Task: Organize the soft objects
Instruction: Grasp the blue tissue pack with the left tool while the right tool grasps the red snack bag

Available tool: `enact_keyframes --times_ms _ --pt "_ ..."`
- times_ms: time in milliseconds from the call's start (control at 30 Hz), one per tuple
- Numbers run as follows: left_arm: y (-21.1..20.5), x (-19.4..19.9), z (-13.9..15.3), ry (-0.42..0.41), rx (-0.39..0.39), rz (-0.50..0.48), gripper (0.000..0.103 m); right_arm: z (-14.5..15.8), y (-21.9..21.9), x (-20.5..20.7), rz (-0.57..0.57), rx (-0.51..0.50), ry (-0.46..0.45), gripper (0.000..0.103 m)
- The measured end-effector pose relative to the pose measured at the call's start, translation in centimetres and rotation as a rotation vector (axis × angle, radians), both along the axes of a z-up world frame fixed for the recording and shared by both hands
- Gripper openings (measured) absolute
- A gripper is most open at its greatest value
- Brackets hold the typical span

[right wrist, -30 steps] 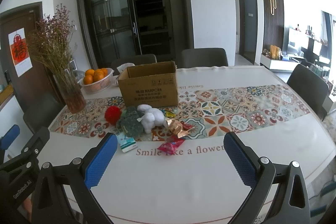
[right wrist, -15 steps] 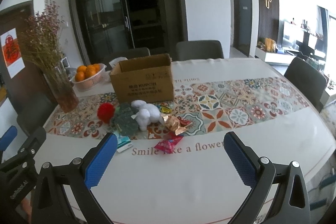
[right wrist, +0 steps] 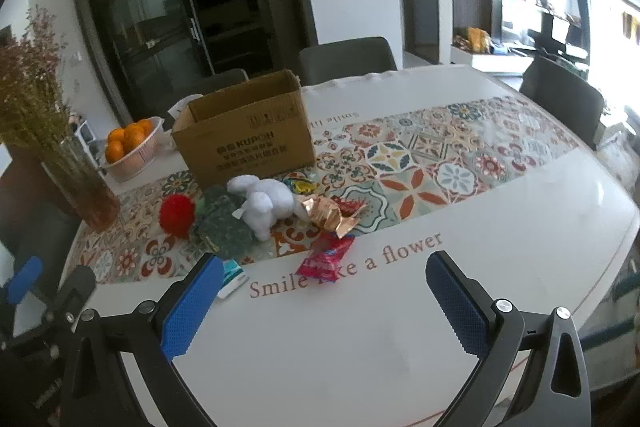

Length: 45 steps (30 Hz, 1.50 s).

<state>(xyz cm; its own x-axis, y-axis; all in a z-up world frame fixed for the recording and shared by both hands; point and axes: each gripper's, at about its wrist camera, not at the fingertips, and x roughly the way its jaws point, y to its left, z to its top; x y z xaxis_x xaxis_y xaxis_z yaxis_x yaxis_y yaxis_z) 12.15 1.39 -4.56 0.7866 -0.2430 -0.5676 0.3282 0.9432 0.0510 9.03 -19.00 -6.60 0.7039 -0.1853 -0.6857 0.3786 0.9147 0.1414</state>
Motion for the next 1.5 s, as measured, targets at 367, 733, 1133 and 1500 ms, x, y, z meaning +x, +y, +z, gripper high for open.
enact_keyframes --times_ms 367,733,1133,1500 --pt "0.9 3.1 -3.8 0.08 0.037 -0.154 0.103 -3.0 2.2 2.0 -0.042 0.028 0.065 0.103" --pt "-0.8 6.6 -7.4 0.144 0.088 -0.302 0.103 -5.7 1.9 5.8 -0.025 0.048 0.122 0.101" --pt "-2.9 10.6 -11.9 0.209 0.157 -0.41 0.103 -10.1 0.4 9.4 -0.072 0.074 0.177 0.096" --pt "-5.0 12.5 -14.7 0.228 0.196 -0.52 0.1 -13.0 -0.9 11.0 -0.12 0.077 0.196 0.092"
